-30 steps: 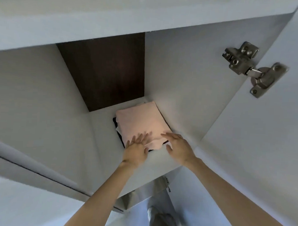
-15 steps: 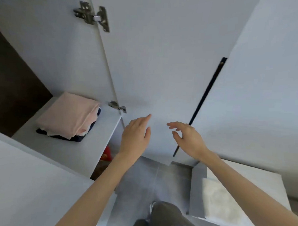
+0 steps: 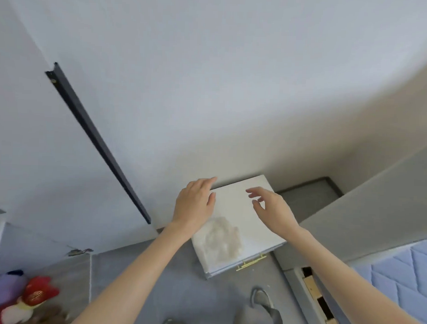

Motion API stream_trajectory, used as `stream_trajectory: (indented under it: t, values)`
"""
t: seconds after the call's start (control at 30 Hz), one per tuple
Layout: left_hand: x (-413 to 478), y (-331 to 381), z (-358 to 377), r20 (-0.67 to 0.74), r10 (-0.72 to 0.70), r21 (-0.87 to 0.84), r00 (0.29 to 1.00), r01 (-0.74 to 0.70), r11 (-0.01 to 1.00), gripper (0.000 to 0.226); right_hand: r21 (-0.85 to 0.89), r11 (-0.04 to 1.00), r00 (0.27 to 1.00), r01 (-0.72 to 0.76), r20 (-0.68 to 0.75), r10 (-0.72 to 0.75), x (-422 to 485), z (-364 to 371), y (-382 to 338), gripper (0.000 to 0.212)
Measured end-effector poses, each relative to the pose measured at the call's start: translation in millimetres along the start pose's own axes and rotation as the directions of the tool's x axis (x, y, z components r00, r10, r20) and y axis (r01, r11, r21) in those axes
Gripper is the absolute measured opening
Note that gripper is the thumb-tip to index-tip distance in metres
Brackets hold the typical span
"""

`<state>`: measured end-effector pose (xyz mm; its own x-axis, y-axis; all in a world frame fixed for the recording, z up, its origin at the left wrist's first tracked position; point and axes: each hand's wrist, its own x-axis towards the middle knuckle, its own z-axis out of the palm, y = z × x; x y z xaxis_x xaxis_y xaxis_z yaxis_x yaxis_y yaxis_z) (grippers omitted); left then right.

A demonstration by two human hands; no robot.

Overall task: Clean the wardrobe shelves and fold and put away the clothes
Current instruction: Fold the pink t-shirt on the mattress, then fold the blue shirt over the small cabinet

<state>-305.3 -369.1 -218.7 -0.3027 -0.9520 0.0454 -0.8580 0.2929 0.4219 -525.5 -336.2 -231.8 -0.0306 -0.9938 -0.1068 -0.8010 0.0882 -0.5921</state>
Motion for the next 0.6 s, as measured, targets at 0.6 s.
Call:
stream_trajectory:
  t: [0.6]
  values:
    - [171, 116, 196, 0.211, -0.073, -0.021, 0.975, 0.079, 0.997, 0.045, 0.141, 0.855, 0.866, -0.500, 0.092, 0.491, 124, -14, 265, 0.036]
